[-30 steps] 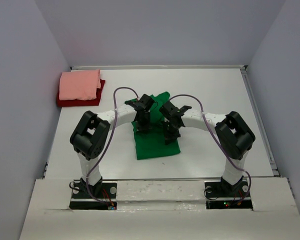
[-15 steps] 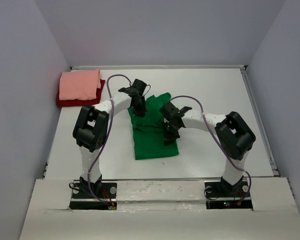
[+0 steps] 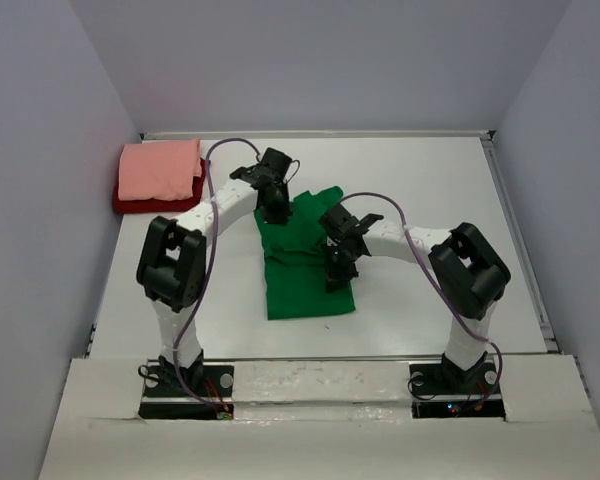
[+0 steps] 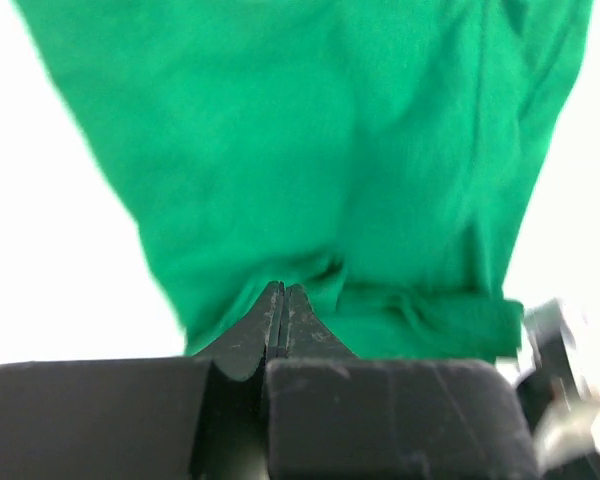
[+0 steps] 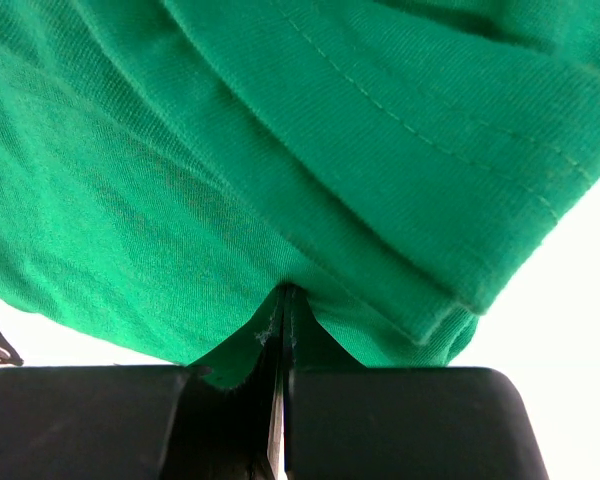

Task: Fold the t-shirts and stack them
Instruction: Fold the folded rectangular tshirt in 1/3 of the way

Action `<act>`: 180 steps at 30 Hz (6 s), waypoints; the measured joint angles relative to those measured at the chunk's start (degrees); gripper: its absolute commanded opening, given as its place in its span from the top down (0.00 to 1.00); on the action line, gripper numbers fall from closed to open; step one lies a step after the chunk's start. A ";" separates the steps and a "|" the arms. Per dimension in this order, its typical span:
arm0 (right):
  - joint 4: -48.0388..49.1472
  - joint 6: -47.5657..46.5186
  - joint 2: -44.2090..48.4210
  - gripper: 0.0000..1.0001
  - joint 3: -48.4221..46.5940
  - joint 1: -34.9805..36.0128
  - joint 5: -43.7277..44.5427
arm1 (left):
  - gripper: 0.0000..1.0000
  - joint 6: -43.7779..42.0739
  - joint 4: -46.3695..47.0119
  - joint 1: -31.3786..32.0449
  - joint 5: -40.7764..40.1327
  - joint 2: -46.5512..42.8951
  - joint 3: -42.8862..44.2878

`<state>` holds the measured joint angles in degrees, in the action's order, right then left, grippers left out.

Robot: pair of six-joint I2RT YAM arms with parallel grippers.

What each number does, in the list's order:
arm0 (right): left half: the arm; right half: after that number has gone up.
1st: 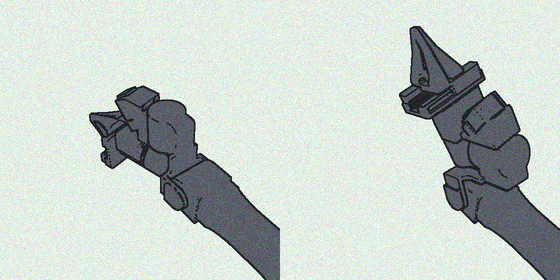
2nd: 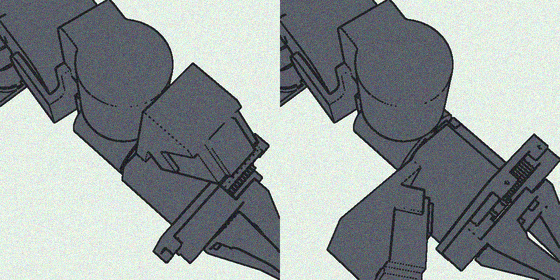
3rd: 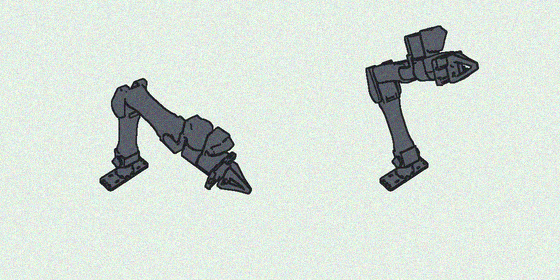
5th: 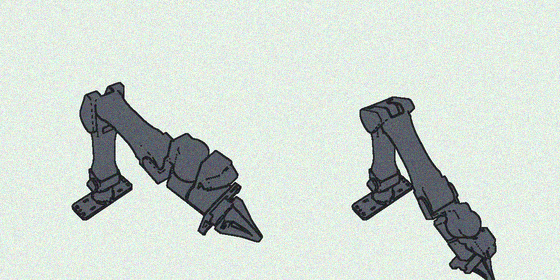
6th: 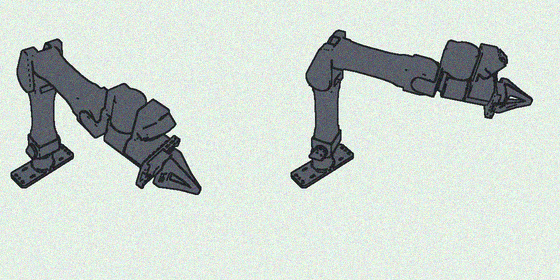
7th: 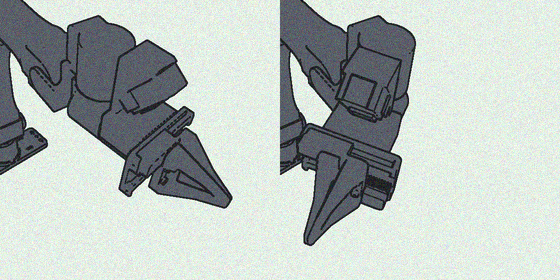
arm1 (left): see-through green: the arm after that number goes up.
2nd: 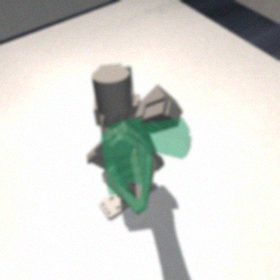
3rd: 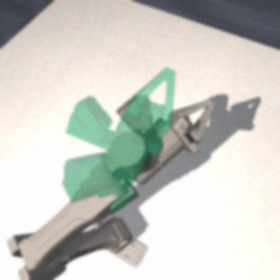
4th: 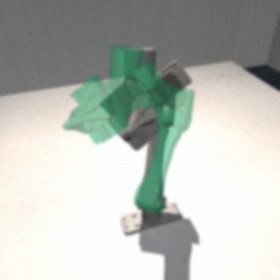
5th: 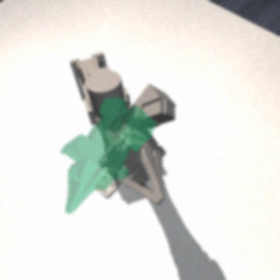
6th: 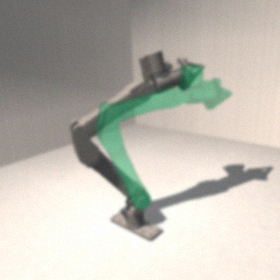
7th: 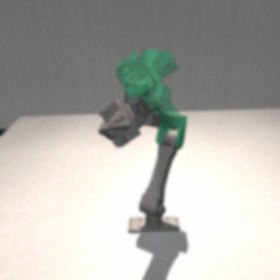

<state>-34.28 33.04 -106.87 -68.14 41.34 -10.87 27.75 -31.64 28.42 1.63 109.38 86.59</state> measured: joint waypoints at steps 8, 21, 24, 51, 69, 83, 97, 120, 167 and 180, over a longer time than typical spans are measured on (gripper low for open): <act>-0.28 -0.04 -0.39 1.00 -0.55 0.02 -0.39 | 1.00 2.91 -2.75 0.44 -2.97 -27.26 -13.11; -12.33 0.00 0.81 0.68 -8.52 2.27 7.58 | 1.00 8.72 -6.10 7.98 3.50 -39.52 -31.50; -17.68 -0.13 2.51 0.64 -15.30 2.95 10.40 | 1.00 9.79 -4.22 9.49 4.37 -39.89 -34.45; -12.83 -3.26 -4.00 1.00 -17.62 -1.57 6.36 | 1.00 11.10 13.68 10.51 9.27 -30.47 -48.11; -9.64 -3.52 -8.33 1.00 -15.28 -1.57 3.34 | 1.00 13.31 9.03 11.50 7.58 -30.58 -47.71; -11.72 -5.60 -15.85 1.00 -25.31 -1.70 3.10 | 1.00 13.46 8.24 12.52 7.61 -31.28 -47.54; -13.51 -8.02 -19.56 1.00 -32.41 -4.55 5.75 | 1.00 13.35 8.26 13.14 8.07 -30.97 -47.54; -2.67 -3.17 -4.79 1.00 -8.09 -1.84 4.11 | 1.00 10.29 -7.32 13.25 -6.82 -30.62 -19.26; -10.25 5.90 0.72 1.00 -4.63 8.92 14.36 | 1.00 8.48 1.16 7.23 -1.57 -28.04 -38.49; -12.76 5.11 0.90 1.00 -12.26 8.57 15.23 | 1.00 10.27 1.73 9.11 3.06 -32.37 -39.23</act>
<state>-47.05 38.15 -105.97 -80.40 49.91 4.36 38.02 -29.91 37.54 4.69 77.01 47.35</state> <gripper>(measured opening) 0.010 0.014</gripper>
